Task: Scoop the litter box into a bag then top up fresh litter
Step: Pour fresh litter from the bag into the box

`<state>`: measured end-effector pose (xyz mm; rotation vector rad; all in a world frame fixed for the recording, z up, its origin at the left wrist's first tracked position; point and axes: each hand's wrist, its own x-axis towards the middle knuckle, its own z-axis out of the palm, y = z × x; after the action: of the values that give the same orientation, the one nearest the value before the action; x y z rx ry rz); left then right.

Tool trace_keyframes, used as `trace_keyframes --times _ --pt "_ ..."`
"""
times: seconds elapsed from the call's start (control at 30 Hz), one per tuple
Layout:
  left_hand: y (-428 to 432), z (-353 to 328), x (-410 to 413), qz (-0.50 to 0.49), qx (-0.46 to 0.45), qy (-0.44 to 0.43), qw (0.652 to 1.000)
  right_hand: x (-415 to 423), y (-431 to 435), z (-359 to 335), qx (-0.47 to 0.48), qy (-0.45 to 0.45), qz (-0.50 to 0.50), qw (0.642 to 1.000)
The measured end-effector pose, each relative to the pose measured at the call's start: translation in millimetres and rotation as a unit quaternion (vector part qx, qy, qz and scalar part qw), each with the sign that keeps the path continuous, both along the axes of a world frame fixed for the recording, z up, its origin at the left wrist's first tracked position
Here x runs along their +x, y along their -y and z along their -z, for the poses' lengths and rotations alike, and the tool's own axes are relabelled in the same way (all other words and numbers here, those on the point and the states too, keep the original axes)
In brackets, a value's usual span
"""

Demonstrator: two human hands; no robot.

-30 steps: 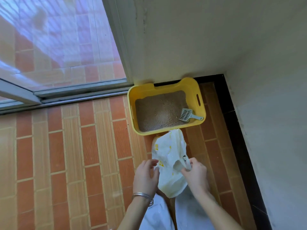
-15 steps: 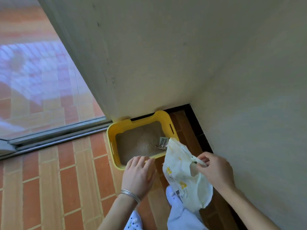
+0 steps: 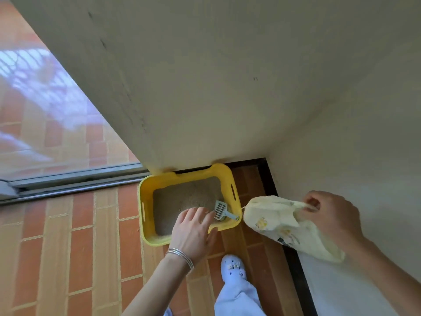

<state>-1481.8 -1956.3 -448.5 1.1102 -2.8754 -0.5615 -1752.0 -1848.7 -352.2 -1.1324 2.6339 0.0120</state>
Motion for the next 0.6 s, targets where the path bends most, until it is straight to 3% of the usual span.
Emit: trace_keyframes --times 0.17,0.43,0.6 --pt "8.2 2.6 -18.4 -0.024 -0.005 0.004 1.0 -37.4 18.6 -12.3 -0.065 -0.005 -0.021 0.998" --pt "17.8 10.3 -58.5 -0.046 -0.007 -0.009 0.999 -88.8 72.6 63.1 0.034 0.063 -0.104 0.992" --pt "22.3 33.7 -64.6 -0.04 -0.008 0.009 0.999 -95.3 95.4 109.5 0.012 0.099 -0.144 0.985"
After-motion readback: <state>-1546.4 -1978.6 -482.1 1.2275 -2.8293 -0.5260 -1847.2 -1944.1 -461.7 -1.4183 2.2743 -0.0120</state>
